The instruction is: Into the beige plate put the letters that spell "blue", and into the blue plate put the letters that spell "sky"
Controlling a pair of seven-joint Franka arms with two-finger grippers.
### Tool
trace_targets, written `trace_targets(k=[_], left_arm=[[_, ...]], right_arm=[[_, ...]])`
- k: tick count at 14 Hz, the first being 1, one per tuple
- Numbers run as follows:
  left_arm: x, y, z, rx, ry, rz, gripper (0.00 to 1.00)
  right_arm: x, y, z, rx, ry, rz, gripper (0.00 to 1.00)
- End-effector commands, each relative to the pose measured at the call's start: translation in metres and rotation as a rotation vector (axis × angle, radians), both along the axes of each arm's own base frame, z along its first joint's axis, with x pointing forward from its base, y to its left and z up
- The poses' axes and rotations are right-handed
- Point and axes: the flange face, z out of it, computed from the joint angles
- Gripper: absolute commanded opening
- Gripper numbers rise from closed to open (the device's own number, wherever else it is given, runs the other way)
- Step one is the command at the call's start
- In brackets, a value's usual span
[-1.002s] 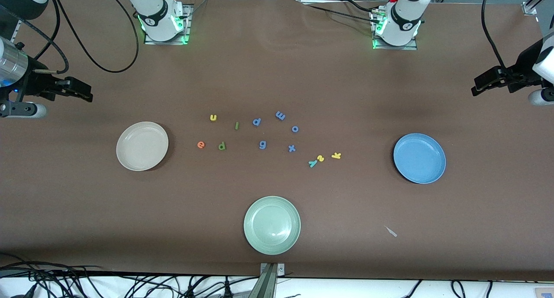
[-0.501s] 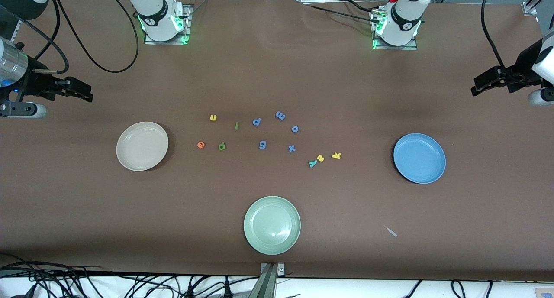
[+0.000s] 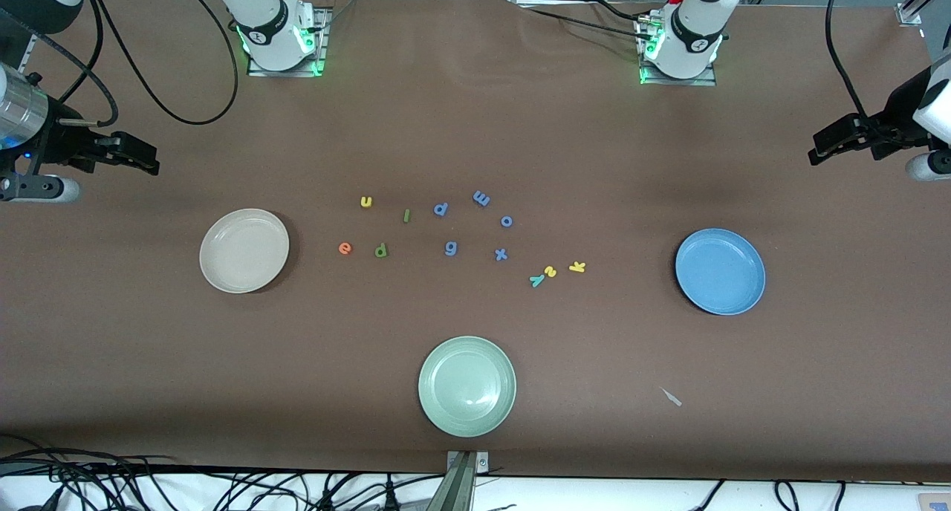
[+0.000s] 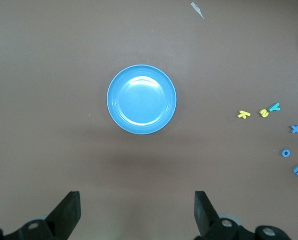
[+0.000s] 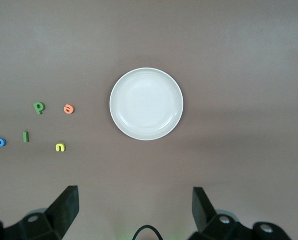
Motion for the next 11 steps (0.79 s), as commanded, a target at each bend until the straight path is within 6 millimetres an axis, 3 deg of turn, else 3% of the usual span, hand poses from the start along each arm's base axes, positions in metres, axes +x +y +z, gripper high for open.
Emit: trace_targets(k=[1,9,11], left_arm=[[-0.004,-0.001,0.005,0.023,-0.013,-0.002,1.0],[-0.002,-0.004,0.004,0.023,-0.016,-0.013,1.0],[0.004,-0.011,-0.004,0.02,-0.005,-0.024,1.0]], right_arm=[[0.002,0.0,0.006,0.02,-0.008,-0.001,1.0],[0.002,0.0,0.006,0.02,-0.008,-0.001,1.0],[0.003,0.0,0.005,0.02,-0.006,0.001,1.0]])
